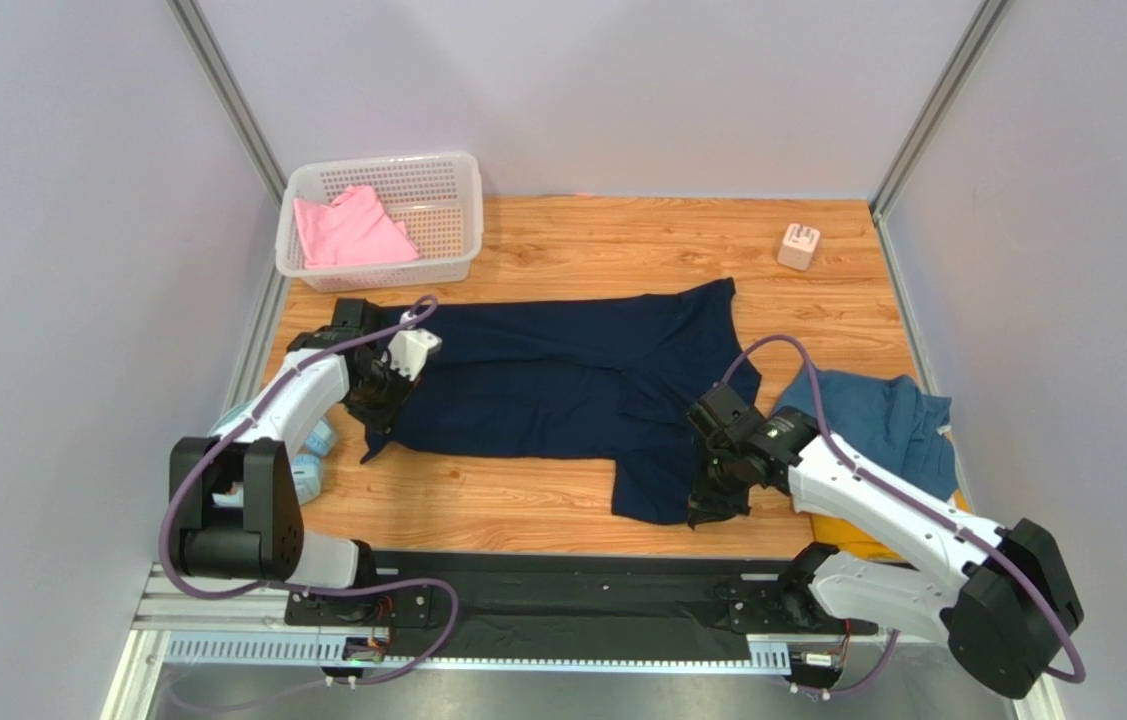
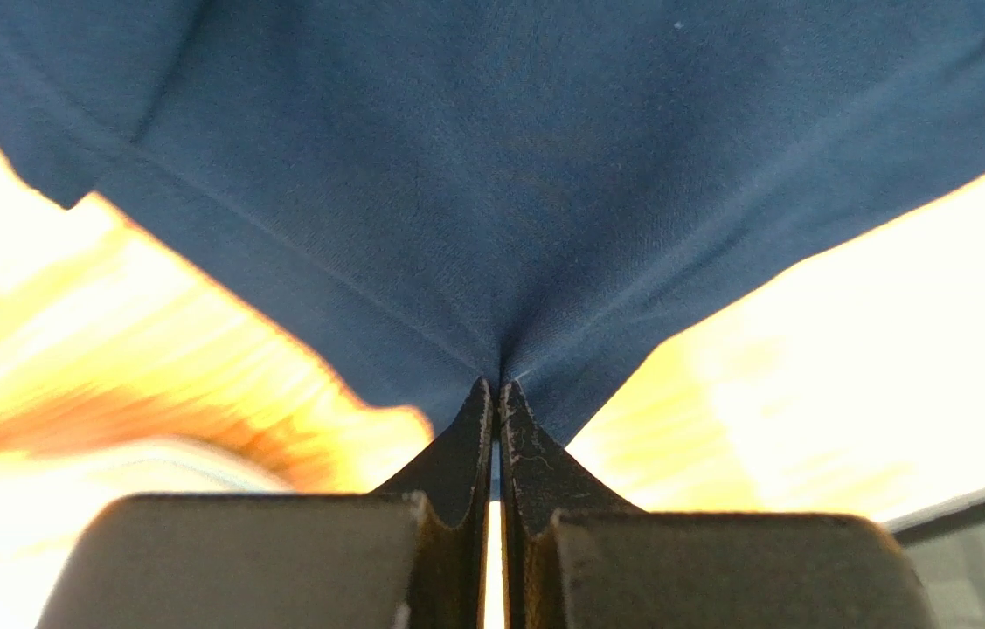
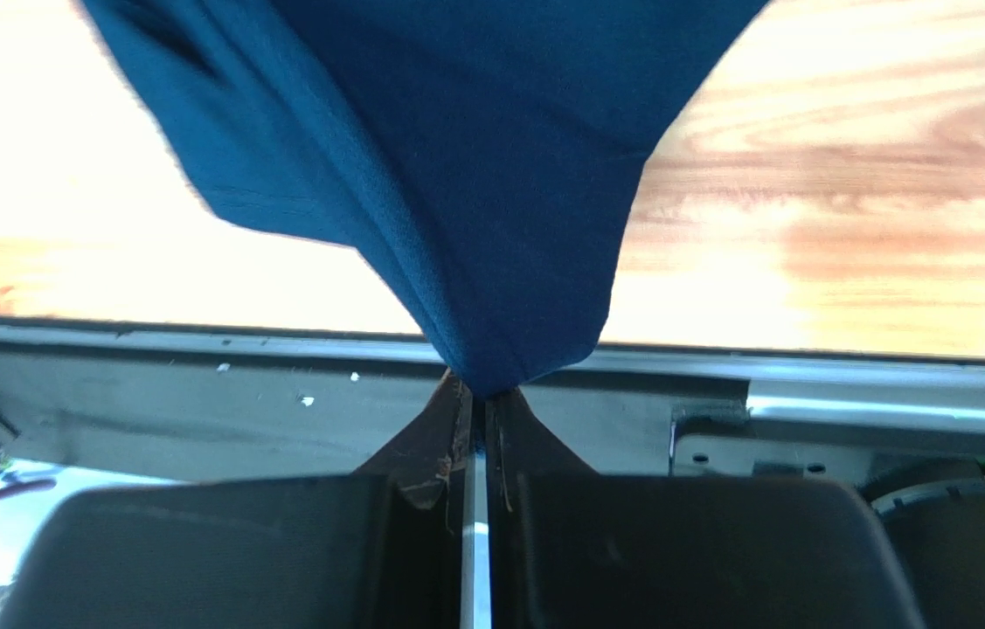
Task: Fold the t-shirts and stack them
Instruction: Grap the side of the flattened tshirt closest away from the robot with both arms, then fold the other side of the tshirt into a rectangle
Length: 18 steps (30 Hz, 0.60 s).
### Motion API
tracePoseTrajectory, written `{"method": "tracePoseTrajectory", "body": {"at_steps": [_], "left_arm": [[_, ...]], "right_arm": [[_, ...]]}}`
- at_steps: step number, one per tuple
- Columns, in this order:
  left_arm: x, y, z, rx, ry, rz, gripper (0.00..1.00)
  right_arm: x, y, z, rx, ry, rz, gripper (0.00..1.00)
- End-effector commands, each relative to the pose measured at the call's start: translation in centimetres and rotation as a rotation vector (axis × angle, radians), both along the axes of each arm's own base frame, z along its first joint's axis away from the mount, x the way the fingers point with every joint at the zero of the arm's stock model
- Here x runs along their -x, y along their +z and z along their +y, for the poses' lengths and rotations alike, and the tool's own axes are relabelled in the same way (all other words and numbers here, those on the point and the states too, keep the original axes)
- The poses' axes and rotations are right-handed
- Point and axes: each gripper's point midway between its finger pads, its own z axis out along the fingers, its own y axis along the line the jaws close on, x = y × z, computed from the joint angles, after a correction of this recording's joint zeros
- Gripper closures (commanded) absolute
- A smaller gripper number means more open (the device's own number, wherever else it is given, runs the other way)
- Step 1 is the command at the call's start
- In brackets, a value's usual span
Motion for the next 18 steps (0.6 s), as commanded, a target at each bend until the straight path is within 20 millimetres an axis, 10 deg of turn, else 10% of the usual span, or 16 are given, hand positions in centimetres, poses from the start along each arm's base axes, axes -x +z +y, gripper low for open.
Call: {"method": "tracePoseTrajectory", "body": {"at_steps": [1, 18], "left_arm": [[0.3, 3.2, -0.1, 0.004, -0.058, -0.045, 1.00], [4.1, 5.2, 0.8, -0.040, -0.156, -0.044, 0.95]], "right_arm": [[0.7, 2.1, -0.7, 0.002, -0.003, -0.020, 1.00], [3.4, 7.0, -2.0, -0.025, 0.006, -0.032, 1.00]]}}
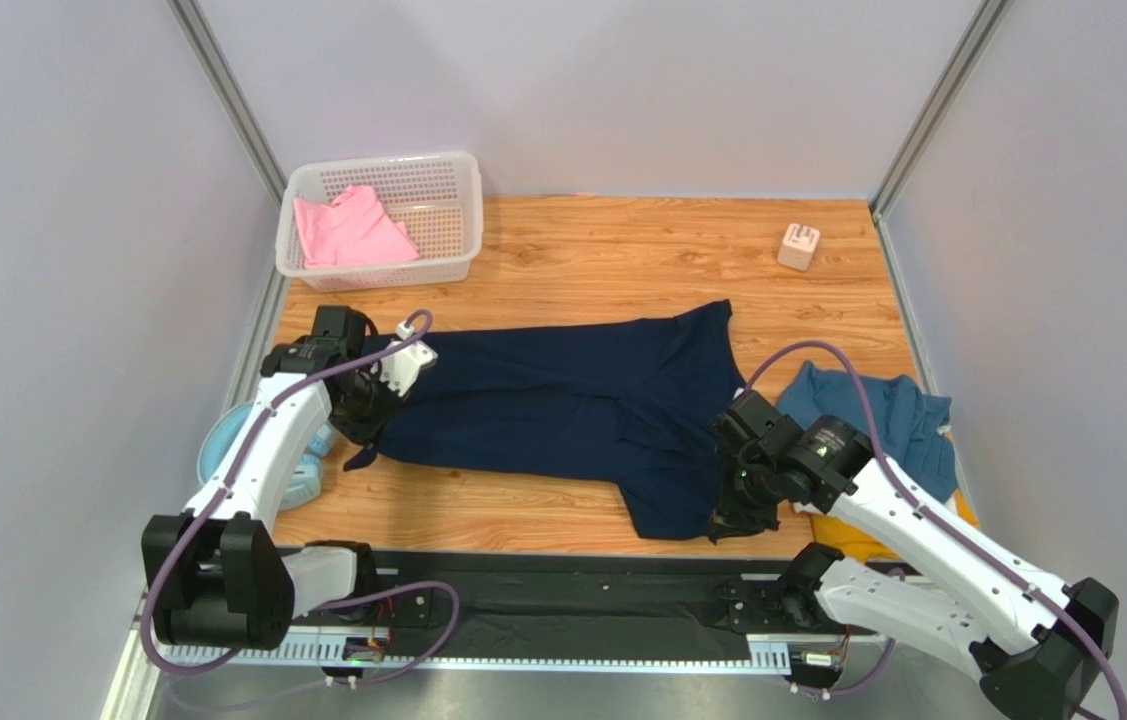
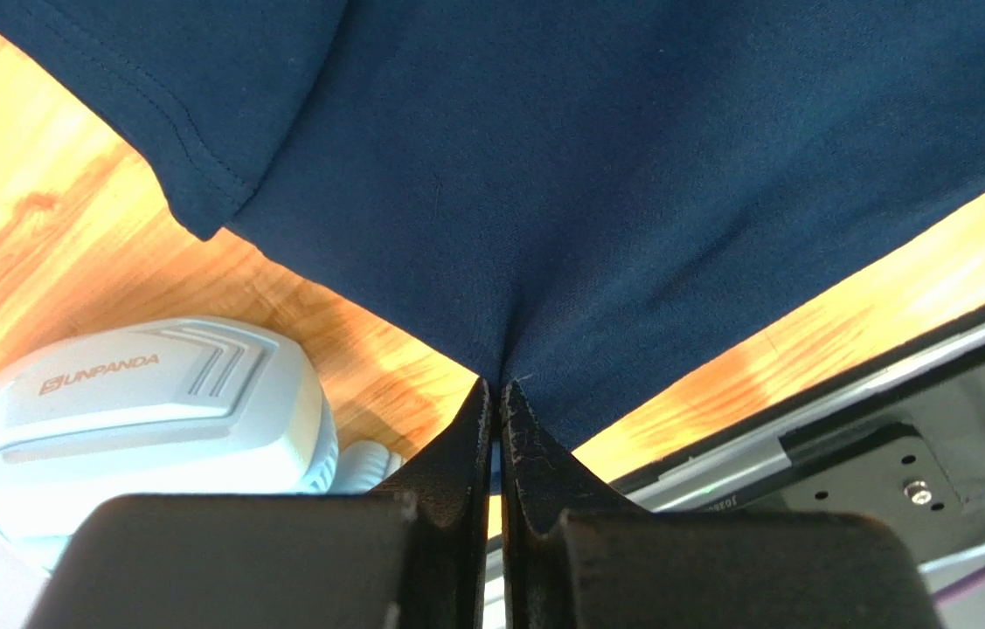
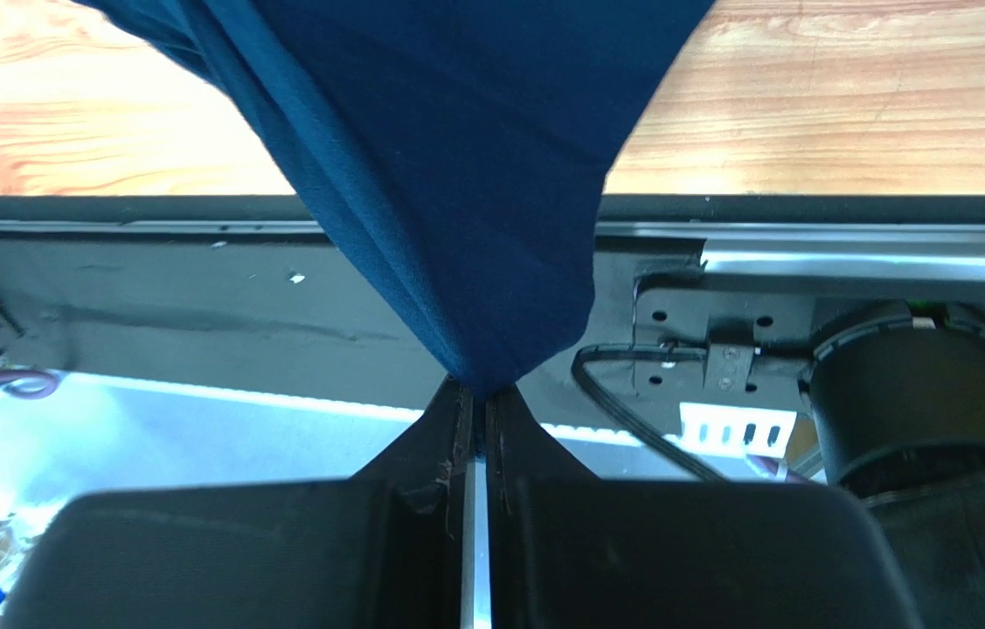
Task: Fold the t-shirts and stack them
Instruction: Fold the other side of the tshirt into a rectangle
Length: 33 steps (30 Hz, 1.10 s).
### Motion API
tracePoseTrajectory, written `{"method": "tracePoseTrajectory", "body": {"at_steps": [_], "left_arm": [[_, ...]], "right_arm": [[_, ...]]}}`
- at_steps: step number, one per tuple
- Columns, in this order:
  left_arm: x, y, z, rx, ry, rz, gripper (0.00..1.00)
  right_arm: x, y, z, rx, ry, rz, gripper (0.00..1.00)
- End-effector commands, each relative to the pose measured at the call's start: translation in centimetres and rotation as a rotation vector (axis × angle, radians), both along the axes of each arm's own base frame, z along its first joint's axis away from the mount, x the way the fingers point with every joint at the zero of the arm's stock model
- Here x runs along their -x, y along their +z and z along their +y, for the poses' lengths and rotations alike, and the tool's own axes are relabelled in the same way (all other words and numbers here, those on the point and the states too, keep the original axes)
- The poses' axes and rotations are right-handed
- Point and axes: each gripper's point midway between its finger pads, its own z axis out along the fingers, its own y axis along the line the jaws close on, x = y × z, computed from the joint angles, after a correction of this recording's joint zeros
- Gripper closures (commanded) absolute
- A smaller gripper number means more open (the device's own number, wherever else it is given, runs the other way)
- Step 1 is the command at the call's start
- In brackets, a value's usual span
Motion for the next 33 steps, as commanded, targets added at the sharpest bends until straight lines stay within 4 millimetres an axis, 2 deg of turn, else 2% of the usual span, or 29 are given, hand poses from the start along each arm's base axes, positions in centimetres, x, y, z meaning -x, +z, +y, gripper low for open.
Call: {"method": "tracePoseTrajectory", "body": {"at_steps": [1, 3, 4, 6, 7, 9, 12, 14, 15, 16, 17, 18, 19, 22, 23, 24, 25, 26, 27, 28, 29, 30, 31, 32, 33], "left_arm": [[0.1, 0.4, 0.1, -0.009, -0.036, -0.001, 0.94], [-0.7, 0.8, 0.1, -0.013, -0.041, -0.013, 0.94], [-1.8, 1.2, 0.2, -0.017, -0.043, -0.029, 0.94], [-3.3, 1.7, 0.4, -0.031, -0.044, -0.046, 0.94], [-5.0, 2.1, 0.4, -0.039, -0.050, -0.061, 0.94], [-6.7, 2.5, 0.8, -0.063, -0.049, -0.065, 0.94], [-11.1, 2.7, 1.2, -0.099, -0.055, -0.064, 0.95], [-12.8, 2.6, 1.4, -0.116, -0.058, -0.059, 0.95], [-13.7, 1.4, 1.8, -0.137, -0.057, -0.026, 0.95], [-15.1, 2.0, 1.8, -0.145, -0.055, -0.048, 0.95], [-15.9, 1.7, 2.0, -0.155, -0.061, -0.045, 0.95], [-16.5, 0.2, 2.2, -0.167, -0.062, -0.008, 0.95], [-17.8, 0.5, 2.1, -0.169, -0.066, -0.027, 0.95], [-20.1, -1.2, 3.0, -0.222, -0.071, -0.006, 0.95], [-20.7, -1.7, 3.6, -0.258, -0.076, 0.002, 0.93], [-21.7, -2.5, 3.9, -0.280, -0.082, 0.008, 0.86], [-22.3, -2.9, 4.2, -0.305, -0.085, 0.007, 0.83], [-22.8, -3.1, 4.9, -0.345, -0.087, 0.008, 0.78], [-23.6, -3.5, 5.2, -0.367, -0.103, 0.006, 0.68], [-24.0, -3.5, 5.5, -0.389, -0.102, -0.002, 0.62], [-24.3, -3.5, 6.1, -0.421, -0.099, 0.000, 0.40], [-24.6, -3.1, 6.1, -0.430, -0.100, -0.015, 0.32], [-24.6, -2.7, 6.1, -0.430, -0.098, -0.021, 0.24], [-24.7, -1.4, 5.9, -0.419, -0.096, -0.056, 0.08], [-24.3, -1.2, 5.9, -0.413, -0.088, -0.067, 0.01]], "right_arm": [[-0.9, 2.4, -0.2, 0.010, -0.019, -0.054, 1.00], [-2.2, 3.4, 0.3, 0.017, -0.012, -0.092, 1.00], [-3.2, 3.6, -0.1, 0.050, -0.015, -0.129, 1.00], [-4.9, 4.4, 0.5, 0.060, -0.012, -0.164, 1.00], [-5.9, 4.6, 0.3, 0.075, -0.029, -0.179, 1.00], [-7.8, 5.1, 0.8, 0.067, -0.021, -0.221, 0.99], [-11.3, 5.9, 1.1, 0.070, -0.041, -0.265, 0.99], [-13.6, 5.4, 0.8, 0.077, -0.063, -0.265, 1.00], [-14.6, 5.6, 0.7, 0.077, -0.076, -0.277, 1.00], [-16.4, 5.4, 0.5, 0.077, -0.107, -0.283, 1.00], [-17.3, 5.4, 0.4, 0.069, -0.116, -0.292, 1.00], [-18.3, 5.4, 0.2, 0.069, -0.127, -0.299, 1.00], [-20.4, 5.8, -0.1, 0.052, -0.164, -0.332, 1.00], [-24.4, 4.6, -0.6, 0.037, -0.214, -0.329, 1.00], [-26.2, 3.4, -0.5, 0.049, -0.221, -0.302, 1.00], [-27.7, 3.3, -1.0, 0.054, -0.240, -0.304, 1.00], [-28.7, 3.0, -0.5, 0.026, -0.235, -0.288, 1.00], [-31.0, 2.4, 0.0, 0.017, -0.234, -0.276, 0.99], [-32.1, 2.4, 0.4, -0.018, -0.231, -0.264, 0.97], [-33.0, 1.7, 0.8, -0.028, -0.224, -0.244, 0.90], [-35.3, 1.9, 1.5, -0.047, -0.220, -0.253, 0.85], [-36.1, 1.5, 2.0, -0.062, -0.209, -0.236, 0.77], [-36.5, 1.5, 2.2, -0.058, -0.199, -0.222, 0.57], [-37.1, 1.5, 2.3, -0.053, -0.195, -0.216, 0.49], [-38.0, 1.3, 2.0, -0.016, -0.199, -0.198, 0.40]]}}
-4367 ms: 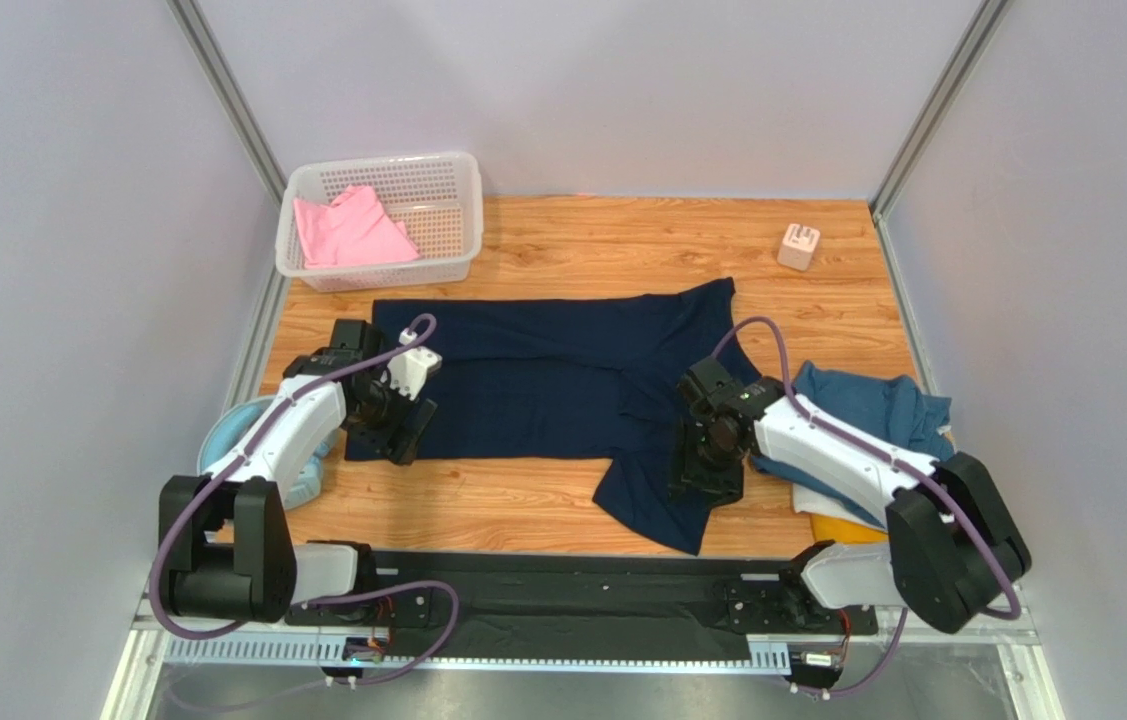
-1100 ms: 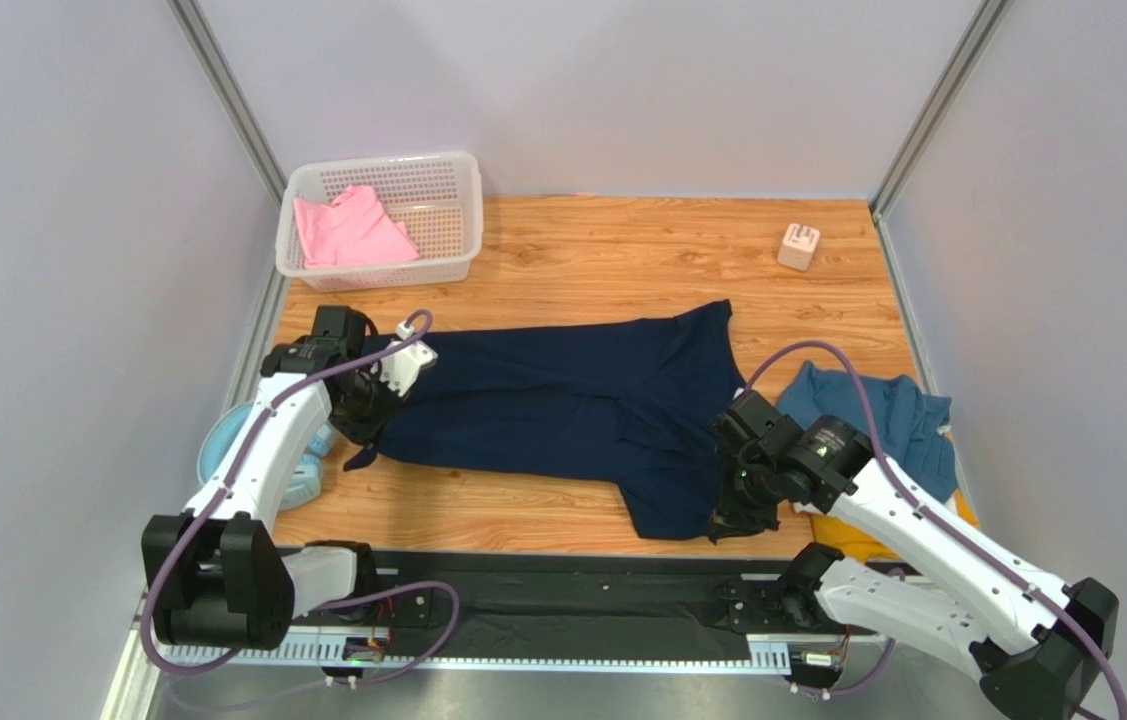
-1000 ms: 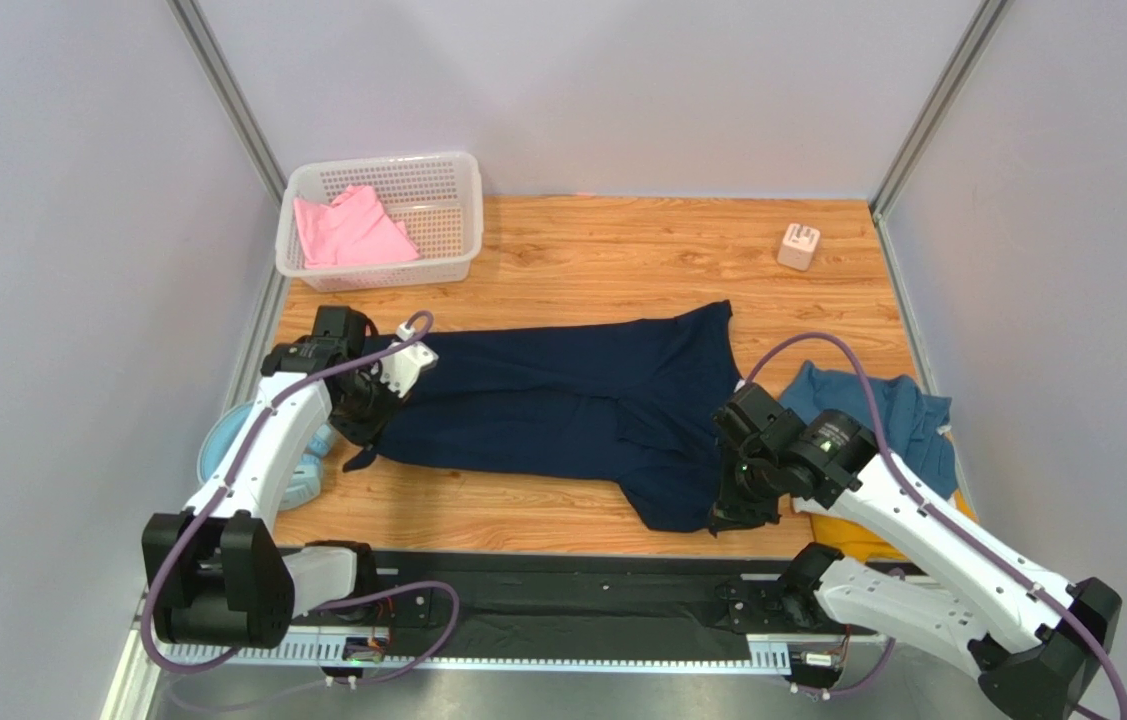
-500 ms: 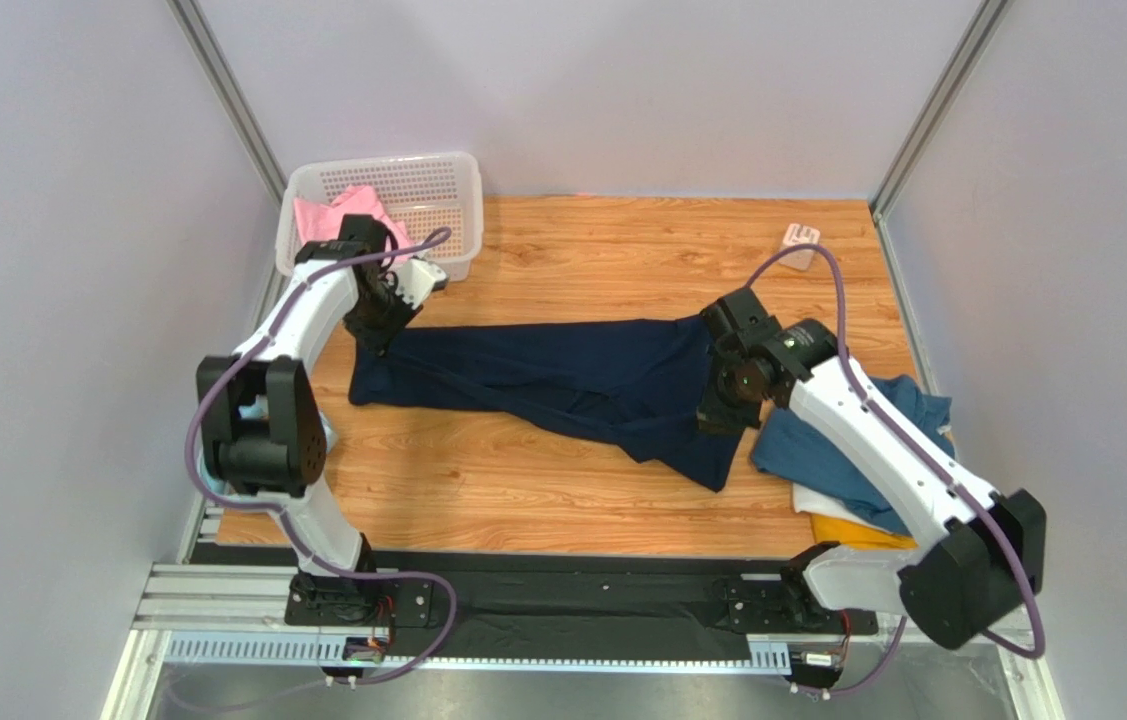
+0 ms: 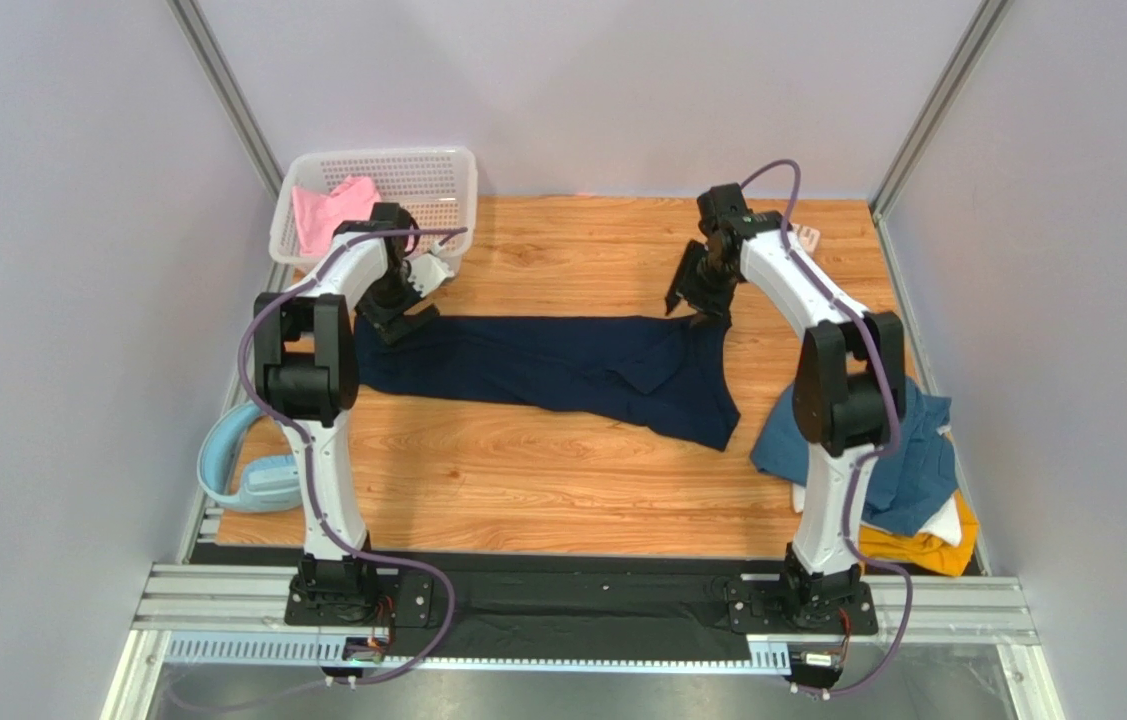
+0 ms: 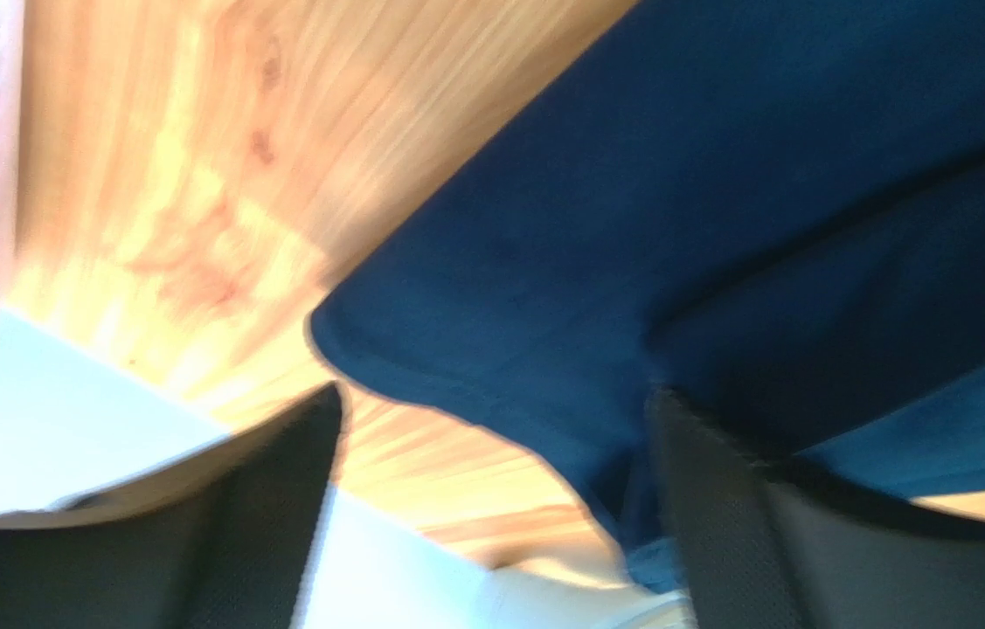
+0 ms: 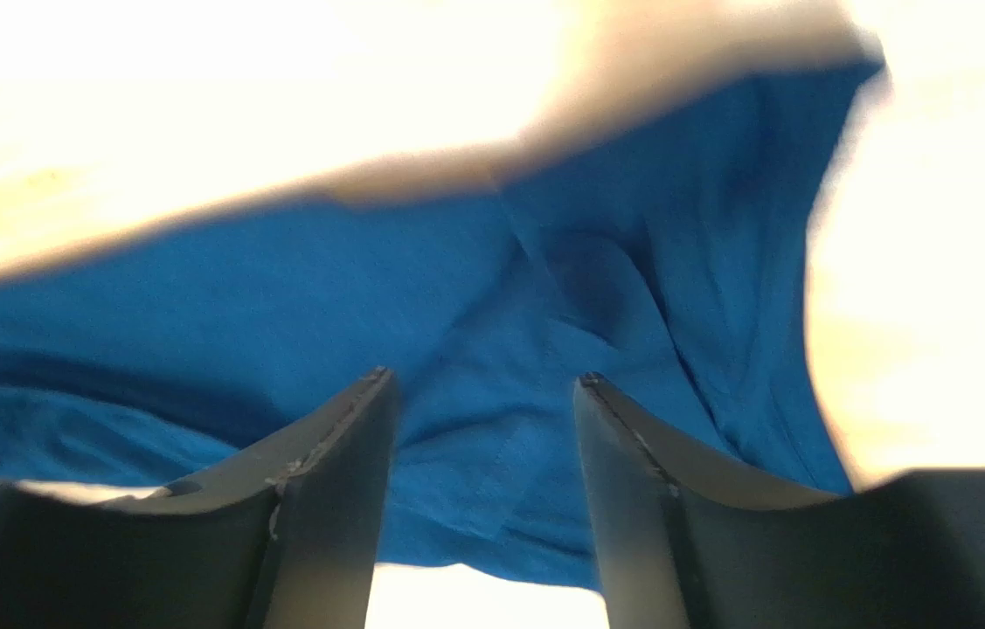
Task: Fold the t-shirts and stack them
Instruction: Fold the other side of the tshirt into a rectangle
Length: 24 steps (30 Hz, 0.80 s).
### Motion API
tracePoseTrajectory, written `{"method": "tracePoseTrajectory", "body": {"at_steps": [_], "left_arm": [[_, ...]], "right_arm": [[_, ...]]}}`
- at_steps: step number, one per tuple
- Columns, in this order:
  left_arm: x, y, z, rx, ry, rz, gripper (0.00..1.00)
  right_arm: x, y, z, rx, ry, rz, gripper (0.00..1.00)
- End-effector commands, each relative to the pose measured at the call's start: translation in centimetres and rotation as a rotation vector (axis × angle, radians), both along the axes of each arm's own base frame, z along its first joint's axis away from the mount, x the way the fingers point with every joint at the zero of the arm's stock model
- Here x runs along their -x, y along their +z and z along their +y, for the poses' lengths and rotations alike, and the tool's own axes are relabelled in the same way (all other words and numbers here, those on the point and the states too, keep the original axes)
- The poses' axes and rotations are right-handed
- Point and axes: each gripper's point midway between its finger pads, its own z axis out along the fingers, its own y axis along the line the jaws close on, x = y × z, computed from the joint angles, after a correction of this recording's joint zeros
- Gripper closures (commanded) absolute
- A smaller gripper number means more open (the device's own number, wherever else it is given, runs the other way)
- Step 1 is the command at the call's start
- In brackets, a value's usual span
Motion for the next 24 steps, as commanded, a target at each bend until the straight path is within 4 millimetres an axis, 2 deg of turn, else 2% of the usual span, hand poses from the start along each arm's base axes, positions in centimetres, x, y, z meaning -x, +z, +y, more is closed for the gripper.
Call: {"method": "tracePoseTrajectory", "body": {"at_steps": [1, 2, 3, 4, 5, 6, 7, 8, 9, 10, 11, 12, 13, 14, 15, 16, 17, 19, 20, 22, 24], "left_arm": [[-1.3, 4.5, 1.1, -0.061, 0.003, -0.141, 0.00], [-0.5, 6.0, 0.7, -0.035, 0.002, -0.172, 0.00], [0.0, 6.8, 0.3, -0.012, -0.002, -0.189, 0.00], [0.5, 7.6, -0.2, 0.013, 0.000, -0.209, 0.00], [1.7, 9.2, -0.9, 0.055, -0.007, -0.243, 0.00], [2.5, 9.9, -1.7, 0.077, -0.020, -0.255, 0.00], [3.2, 10.4, -2.2, 0.098, -0.023, -0.265, 0.00], [4.7, 11.3, -3.1, 0.132, -0.038, -0.279, 0.00], [5.5, 11.6, -4.2, 0.152, -0.064, -0.283, 0.00], [6.2, 11.8, -5.0, 0.183, -0.068, -0.286, 0.00], [7.3, 12.1, -5.5, 0.214, -0.074, -0.291, 0.00], [7.9, 12.0, -6.1, 0.236, -0.076, -0.283, 0.00], [8.3, 11.8, -7.2, 0.286, -0.091, -0.279, 0.00], [9.1, 11.0, -7.7, 0.309, -0.083, -0.265, 0.00], [9.3, 10.5, -8.2, 0.328, -0.084, -0.260, 0.00], [9.5, 10.0, -8.9, 0.343, -0.095, -0.257, 0.00], [9.6, 8.7, -9.2, 0.343, -0.095, -0.252, 0.00], [9.4, 7.1, -9.6, 0.309, -0.104, -0.244, 0.00], [9.0, 6.5, -10.4, 0.301, -0.126, -0.249, 0.00], [8.4, 4.8, -10.8, 0.276, -0.127, -0.219, 0.00], [6.9, 4.9, -11.5, 0.275, -0.114, -0.231, 0.00]], "right_arm": [[-3.2, 2.0, 1.0, 0.006, 0.065, -0.021, 0.38], [-3.5, 2.1, 0.7, 0.030, 0.061, -0.018, 0.38], [-4.0, 3.1, -0.4, 0.083, 0.041, -0.042, 0.36], [-4.1, 3.7, -0.6, 0.090, 0.038, -0.059, 0.34], [-4.2, 4.2, -1.4, 0.123, 0.019, -0.078, 0.33], [-4.2, 4.6, -1.7, 0.122, 0.015, -0.088, 0.32], [-3.8, 5.9, -1.5, 0.107, 0.019, -0.114, 0.32], [-3.2, 6.2, -1.3, 0.098, 0.025, -0.115, 0.32], [-1.7, 5.2, -0.3, 0.064, 0.057, -0.086, 0.32], [-0.6, 6.7, 0.1, 0.044, 0.071, -0.119, 0.32], [0.6, 6.9, 1.2, 0.025, 0.100, -0.127, 0.33], [1.6, 6.5, 2.2, -0.005, 0.127, -0.132, 0.34], [4.1, 5.4, 2.5, -0.014, 0.151, -0.102, 0.34], [5.8, 4.3, 3.8, -0.020, 0.193, -0.081, 0.35], [6.6, 3.7, 4.5, -0.028, 0.216, -0.078, 0.35], [8.4, 2.2, 4.6, -0.018, 0.238, -0.037, 0.36], [9.3, 1.5, 5.6, -0.016, 0.273, -0.035, 0.36], [10.5, 0.4, 6.1, -0.002, 0.310, -0.021, 0.38], [11.2, -0.6, 6.6, 0.009, 0.333, -0.002, 0.38], [11.4, -1.3, 6.8, 0.022, 0.347, 0.009, 0.40], [11.4, -2.1, 6.9, 0.029, 0.350, 0.030, 0.42]]}}
